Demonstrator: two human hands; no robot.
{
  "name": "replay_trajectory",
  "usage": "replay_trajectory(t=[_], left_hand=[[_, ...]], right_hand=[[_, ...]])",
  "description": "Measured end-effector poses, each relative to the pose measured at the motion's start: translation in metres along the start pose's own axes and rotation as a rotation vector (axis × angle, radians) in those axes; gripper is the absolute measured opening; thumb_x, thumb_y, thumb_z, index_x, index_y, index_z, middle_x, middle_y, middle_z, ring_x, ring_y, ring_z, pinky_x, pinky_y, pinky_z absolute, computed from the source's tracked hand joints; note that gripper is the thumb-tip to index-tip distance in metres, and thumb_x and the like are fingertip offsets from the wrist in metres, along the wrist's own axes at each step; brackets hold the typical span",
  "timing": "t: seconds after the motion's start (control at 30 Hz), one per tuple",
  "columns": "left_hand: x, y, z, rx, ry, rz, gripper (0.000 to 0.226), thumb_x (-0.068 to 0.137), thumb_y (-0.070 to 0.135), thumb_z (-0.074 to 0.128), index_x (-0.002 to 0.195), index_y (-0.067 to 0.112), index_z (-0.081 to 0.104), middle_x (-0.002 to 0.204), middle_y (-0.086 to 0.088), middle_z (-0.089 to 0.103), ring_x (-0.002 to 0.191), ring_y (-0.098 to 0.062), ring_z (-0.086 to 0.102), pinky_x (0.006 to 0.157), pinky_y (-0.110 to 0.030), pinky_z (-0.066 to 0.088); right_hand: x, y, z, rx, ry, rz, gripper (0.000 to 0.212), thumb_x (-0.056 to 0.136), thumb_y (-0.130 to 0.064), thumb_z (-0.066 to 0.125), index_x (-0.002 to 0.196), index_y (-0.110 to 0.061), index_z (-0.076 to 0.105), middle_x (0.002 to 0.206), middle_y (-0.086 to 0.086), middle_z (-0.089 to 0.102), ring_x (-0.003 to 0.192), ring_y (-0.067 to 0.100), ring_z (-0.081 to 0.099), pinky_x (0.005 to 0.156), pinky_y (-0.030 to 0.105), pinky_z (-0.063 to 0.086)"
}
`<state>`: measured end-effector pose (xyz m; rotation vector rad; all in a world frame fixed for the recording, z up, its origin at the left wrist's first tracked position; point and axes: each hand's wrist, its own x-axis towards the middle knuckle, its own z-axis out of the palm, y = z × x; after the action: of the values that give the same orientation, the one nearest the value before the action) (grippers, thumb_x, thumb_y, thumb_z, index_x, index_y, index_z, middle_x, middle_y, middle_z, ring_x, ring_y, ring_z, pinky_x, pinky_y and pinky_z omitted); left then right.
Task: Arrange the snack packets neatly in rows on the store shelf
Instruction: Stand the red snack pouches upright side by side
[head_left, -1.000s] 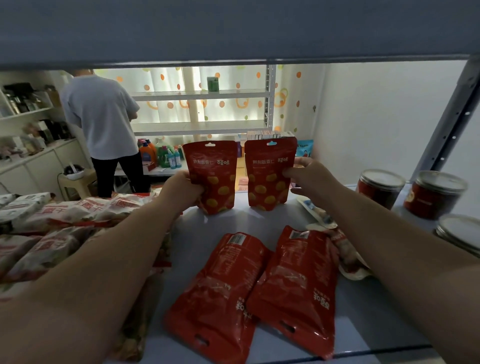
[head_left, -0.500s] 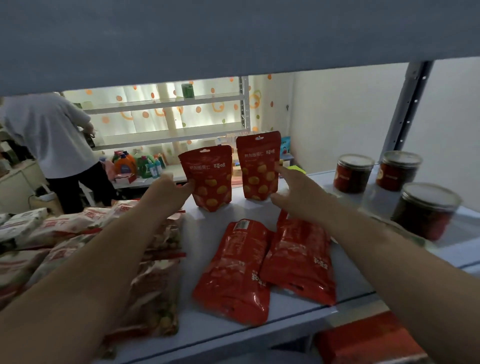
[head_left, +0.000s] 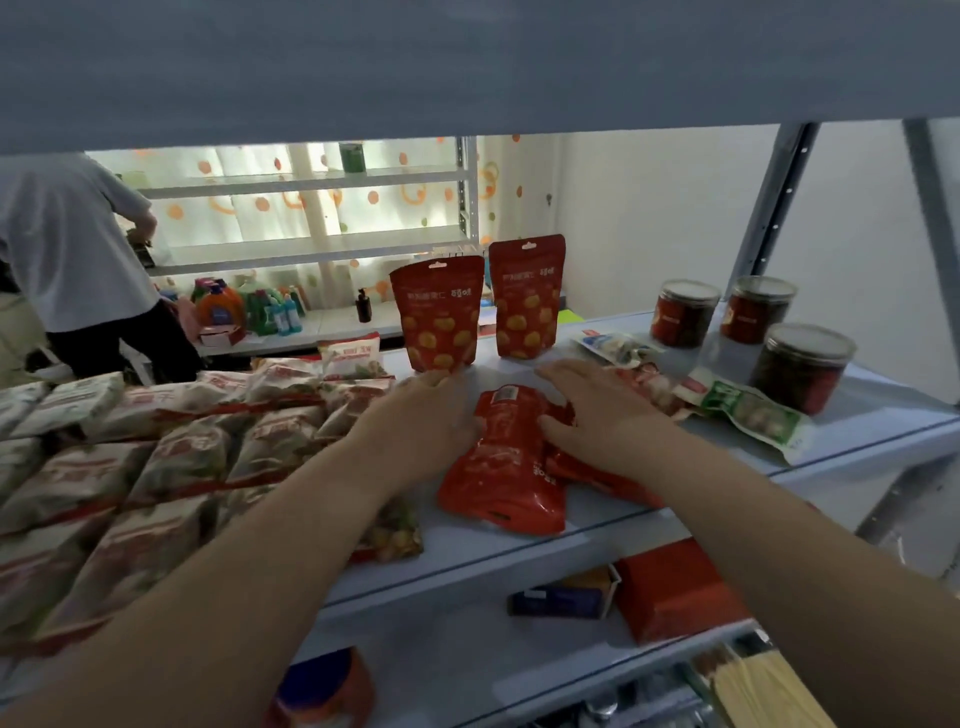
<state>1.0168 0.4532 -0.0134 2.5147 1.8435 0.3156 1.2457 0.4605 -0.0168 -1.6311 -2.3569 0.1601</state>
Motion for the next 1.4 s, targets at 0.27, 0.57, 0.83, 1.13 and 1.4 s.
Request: replay_trajectory(t=[0.27, 0.57, 0.83, 1.13, 1.4], left_hand=[[-0.055, 0.053, 0.022, 0.037, -0.15, 0.188, 0.084, 0.085, 0.078, 0.036, 0.154, 0.039, 0.01, 0.165, 0.002, 0.003, 0.151, -0.025, 0.0, 0.122, -0.045, 0.008], [-0.082, 0.069, 0.048, 0.064, 0.002, 0.146, 0.088, 0.084, 0.06, 0.059, 0.153, 0.032, 0.011, 0.159, -0.001, 0.015, 0.142, -0.03, 0.018, 0.115, -0.051, 0.027], [-0.092, 0.073, 0.053, -0.03, 0.09, 0.092, 0.085, 0.084, 0.056, 0.061, 0.152, 0.031, 0.017, 0.154, 0.007, 0.021, 0.135, -0.021, 0.025, 0.114, -0.04, 0.03], [-0.097, 0.08, 0.059, -0.167, 0.156, 0.043, 0.061, 0.087, 0.043, 0.066, 0.143, 0.032, 0.044, 0.151, 0.016, 0.031, 0.135, -0.008, 0.026, 0.108, -0.016, 0.008], [-0.098, 0.078, 0.04, -0.185, 0.419, 0.059, 0.019, 0.095, 0.037, 0.047, 0.091, 0.026, 0.062, 0.1, 0.012, 0.061, 0.098, -0.009, 0.053, 0.09, -0.019, 0.036]], right_hand=[[-0.076, 0.033, 0.009, 0.015, 0.004, 0.056, 0.074, 0.088, -0.073, 0.044, 0.152, -0.041, 0.027, 0.161, -0.007, 0.019, 0.148, 0.015, 0.013, 0.12, 0.037, 0.018], [-0.111, 0.056, 0.023, 0.05, -0.003, -0.02, 0.086, 0.07, -0.068, 0.071, 0.142, -0.047, 0.027, 0.142, -0.015, 0.03, 0.124, 0.009, 0.041, 0.104, 0.028, 0.037], [-0.103, 0.077, 0.036, 0.07, 0.125, -0.137, 0.085, 0.067, -0.066, 0.075, 0.141, -0.043, 0.042, 0.133, -0.013, 0.035, 0.127, 0.009, 0.032, 0.109, 0.035, 0.036], [-0.094, 0.084, 0.025, 0.152, 0.209, -0.286, 0.027, 0.092, -0.054, 0.044, 0.087, -0.03, 0.056, 0.135, -0.015, 0.055, 0.118, -0.004, 0.046, 0.084, 0.016, 0.042], [-0.088, 0.089, 0.023, 0.487, 0.441, -0.298, 0.031, 0.1, -0.048, 0.042, 0.111, -0.028, 0.063, 0.116, -0.026, 0.06, 0.119, 0.002, 0.056, 0.09, 0.022, 0.049]])
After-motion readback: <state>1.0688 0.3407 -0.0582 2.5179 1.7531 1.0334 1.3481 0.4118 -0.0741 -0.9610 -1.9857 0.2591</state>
